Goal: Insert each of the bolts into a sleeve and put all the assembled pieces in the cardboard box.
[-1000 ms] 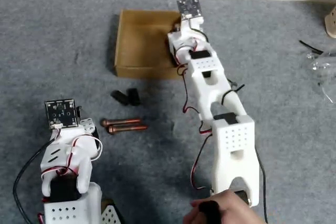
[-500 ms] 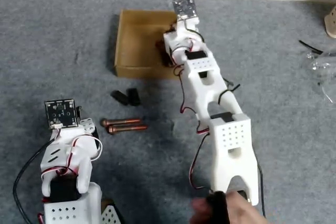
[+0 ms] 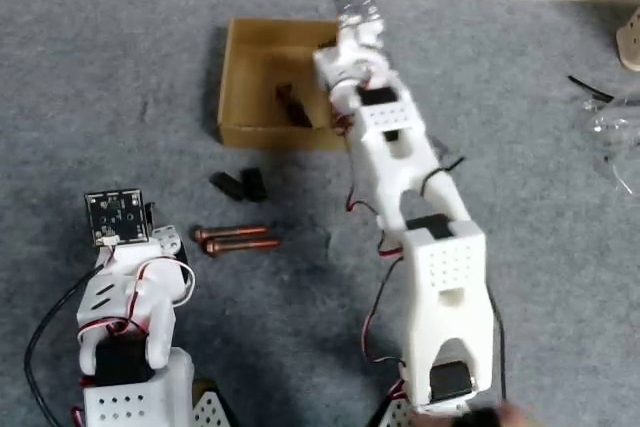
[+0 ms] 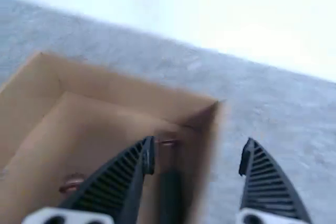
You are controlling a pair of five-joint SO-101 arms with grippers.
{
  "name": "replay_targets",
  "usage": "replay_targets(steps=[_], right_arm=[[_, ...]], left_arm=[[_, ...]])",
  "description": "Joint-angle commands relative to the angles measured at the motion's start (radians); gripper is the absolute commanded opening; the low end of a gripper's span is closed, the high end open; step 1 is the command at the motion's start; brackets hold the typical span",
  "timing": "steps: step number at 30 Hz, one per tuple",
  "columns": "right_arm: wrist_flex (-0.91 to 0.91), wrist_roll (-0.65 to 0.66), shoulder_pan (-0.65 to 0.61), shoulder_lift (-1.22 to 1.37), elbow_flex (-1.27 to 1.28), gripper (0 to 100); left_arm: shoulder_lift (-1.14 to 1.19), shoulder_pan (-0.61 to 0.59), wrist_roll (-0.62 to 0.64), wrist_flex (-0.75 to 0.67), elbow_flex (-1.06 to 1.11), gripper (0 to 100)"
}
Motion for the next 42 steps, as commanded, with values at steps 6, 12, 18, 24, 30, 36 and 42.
replay_targets(steps=[6, 12, 18, 24, 30, 36, 42], right_arm=[[0.433, 0.008, 0.01, -0.4, 0.008, 24.2], [0.677, 0.009, -0.005, -0.553, 0.008, 24.2], [0.906, 0.012, -0.077, -0.665, 0.008, 24.2], [1.086, 0.008, -0.194, -0.759, 0.008, 24.2], [1.213, 0.008, -0.332, -0.768, 0.01, 24.2], [1.175, 0.011, -0.45, -0.685, 0.102, 24.4], [1.02, 0.008, -0.472, -0.602, 0.208, 24.4]], left_arm=[[-0.01, -0.008, -0.006, -0.068, 0.019, 0], [-0.01, -0.01, -0.006, -0.066, 0.018, 0], [-0.01, -0.01, -0.006, -0.066, 0.018, 0], [-0.01, -0.01, -0.006, -0.066, 0.018, 0], [-0.01, -0.01, -0.006, -0.066, 0.018, 0], [-0.01, -0.012, -0.006, -0.066, 0.016, 0], [-0.01, -0.012, -0.006, -0.066, 0.013, 0]])
